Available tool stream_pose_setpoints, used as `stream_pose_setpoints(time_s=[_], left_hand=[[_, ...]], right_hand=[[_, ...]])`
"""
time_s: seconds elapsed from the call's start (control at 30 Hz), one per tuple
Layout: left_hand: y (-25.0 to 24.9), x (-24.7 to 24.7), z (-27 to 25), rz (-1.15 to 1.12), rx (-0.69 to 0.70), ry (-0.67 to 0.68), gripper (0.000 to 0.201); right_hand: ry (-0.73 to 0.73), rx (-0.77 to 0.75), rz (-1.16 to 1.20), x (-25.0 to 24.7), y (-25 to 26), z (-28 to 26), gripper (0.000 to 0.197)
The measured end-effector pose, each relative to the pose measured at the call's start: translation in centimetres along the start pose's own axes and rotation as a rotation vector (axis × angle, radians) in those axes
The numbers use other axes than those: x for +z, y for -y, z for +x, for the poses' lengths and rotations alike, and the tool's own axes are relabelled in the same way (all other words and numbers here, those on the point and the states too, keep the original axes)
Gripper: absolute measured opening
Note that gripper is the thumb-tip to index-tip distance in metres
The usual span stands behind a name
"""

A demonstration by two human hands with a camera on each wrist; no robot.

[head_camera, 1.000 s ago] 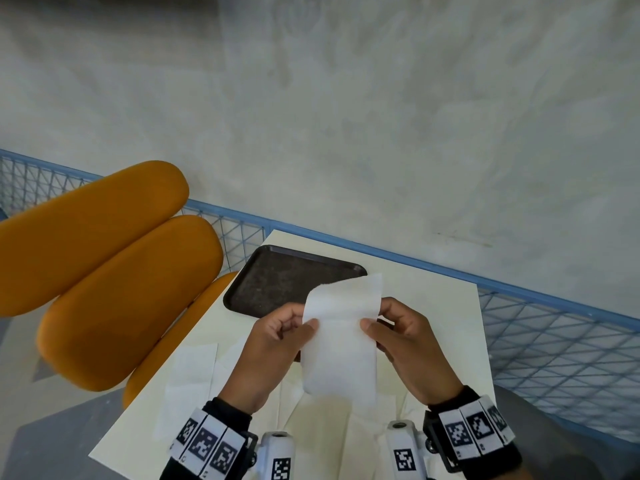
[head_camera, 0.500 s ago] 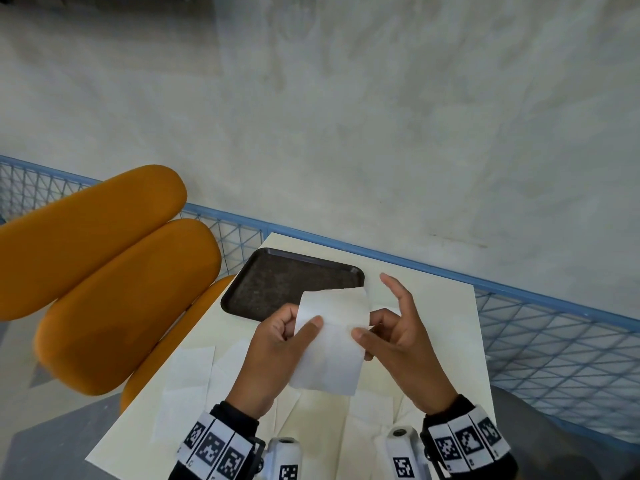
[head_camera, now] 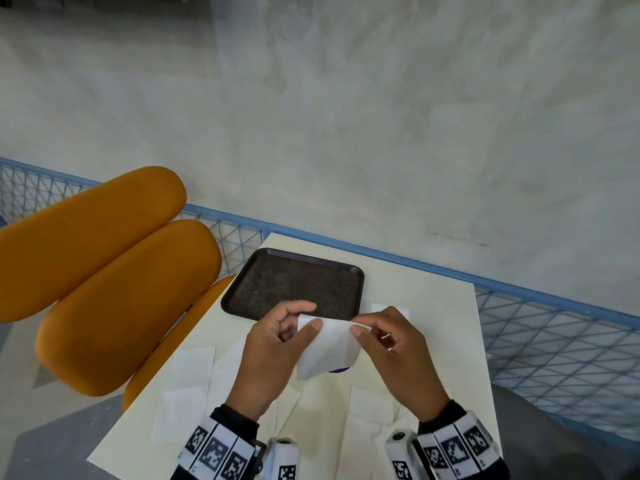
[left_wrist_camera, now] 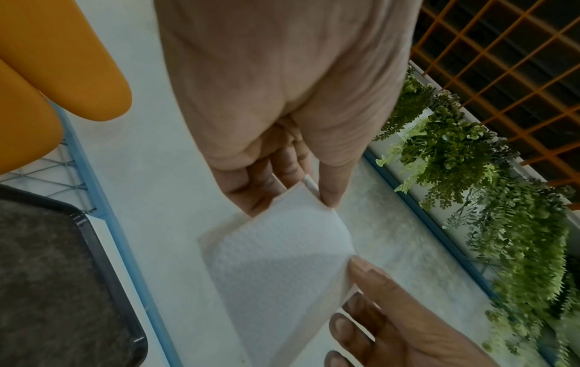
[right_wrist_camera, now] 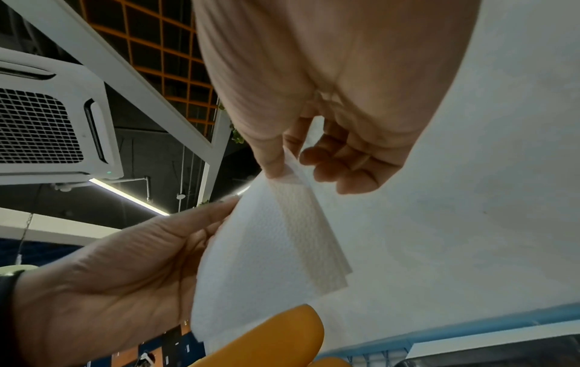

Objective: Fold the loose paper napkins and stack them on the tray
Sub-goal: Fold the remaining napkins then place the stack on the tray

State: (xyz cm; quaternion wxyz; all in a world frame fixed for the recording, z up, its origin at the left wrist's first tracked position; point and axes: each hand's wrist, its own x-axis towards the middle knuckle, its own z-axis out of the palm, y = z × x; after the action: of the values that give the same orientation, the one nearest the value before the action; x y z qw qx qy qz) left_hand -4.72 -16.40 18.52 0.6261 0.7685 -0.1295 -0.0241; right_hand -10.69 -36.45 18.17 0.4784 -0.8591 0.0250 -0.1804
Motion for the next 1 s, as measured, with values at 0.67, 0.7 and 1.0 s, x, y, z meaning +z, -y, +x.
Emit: stream_pose_setpoints(time_s=[0.67, 0.7, 1.0], left_hand=[[-0.2, 1.8, 0.7, 0.112, 0.119, 0.149, 0.007], [-0.3, 2.0, 0.8, 0.123, 0.131, 0.157, 0.006], [0.5, 2.3, 1.7, 0.116, 0.041, 0.06, 0.012]], right_hand=[[0.21, -0.016, 0.133, -2.0, -0.5, 0.8, 0.015], [0.217, -0.038, 0.097, -1.9, -0.3, 1.0, 0.012], [0.104, -0.002, 0.066, -2.3, -2.1, 1.9, 0.03]])
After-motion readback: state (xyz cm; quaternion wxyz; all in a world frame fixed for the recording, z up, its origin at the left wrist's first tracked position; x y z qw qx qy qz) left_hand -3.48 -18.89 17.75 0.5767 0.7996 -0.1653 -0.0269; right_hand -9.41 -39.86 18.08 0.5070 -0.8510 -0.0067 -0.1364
